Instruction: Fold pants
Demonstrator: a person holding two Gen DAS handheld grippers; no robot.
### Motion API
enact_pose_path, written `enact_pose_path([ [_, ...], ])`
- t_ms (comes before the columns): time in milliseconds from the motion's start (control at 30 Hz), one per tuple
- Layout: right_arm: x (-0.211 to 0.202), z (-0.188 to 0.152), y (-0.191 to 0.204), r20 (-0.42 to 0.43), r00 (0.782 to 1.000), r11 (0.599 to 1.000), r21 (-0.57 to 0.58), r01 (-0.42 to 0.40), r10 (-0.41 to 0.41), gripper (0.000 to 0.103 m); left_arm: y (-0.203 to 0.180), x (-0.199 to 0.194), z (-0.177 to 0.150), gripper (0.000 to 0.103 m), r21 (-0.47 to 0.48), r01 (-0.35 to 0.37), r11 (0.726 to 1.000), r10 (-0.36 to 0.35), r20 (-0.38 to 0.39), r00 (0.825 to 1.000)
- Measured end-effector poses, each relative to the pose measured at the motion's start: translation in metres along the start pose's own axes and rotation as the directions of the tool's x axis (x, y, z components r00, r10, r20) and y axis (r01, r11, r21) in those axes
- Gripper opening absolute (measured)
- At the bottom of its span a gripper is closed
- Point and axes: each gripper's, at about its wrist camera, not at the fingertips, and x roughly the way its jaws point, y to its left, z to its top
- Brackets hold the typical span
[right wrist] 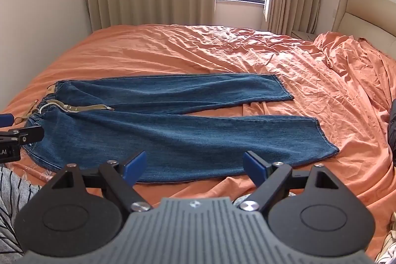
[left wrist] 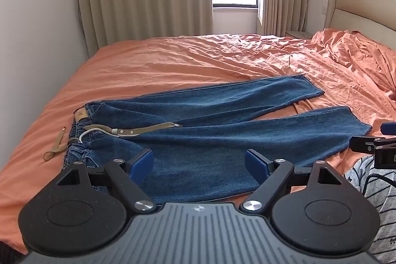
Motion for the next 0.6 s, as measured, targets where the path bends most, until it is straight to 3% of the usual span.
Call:
enact_pose_path([
  [600, -0.0074, -0.0015, -0.0035, 0.005, 1.0, 1.0, -0.002, -0.002, 0.002, 0.081, -0.0091, -0.0086, -0.0008, 0.098, 0.005, 0.013, 1.0, -0.013, -0.002, 1.0],
])
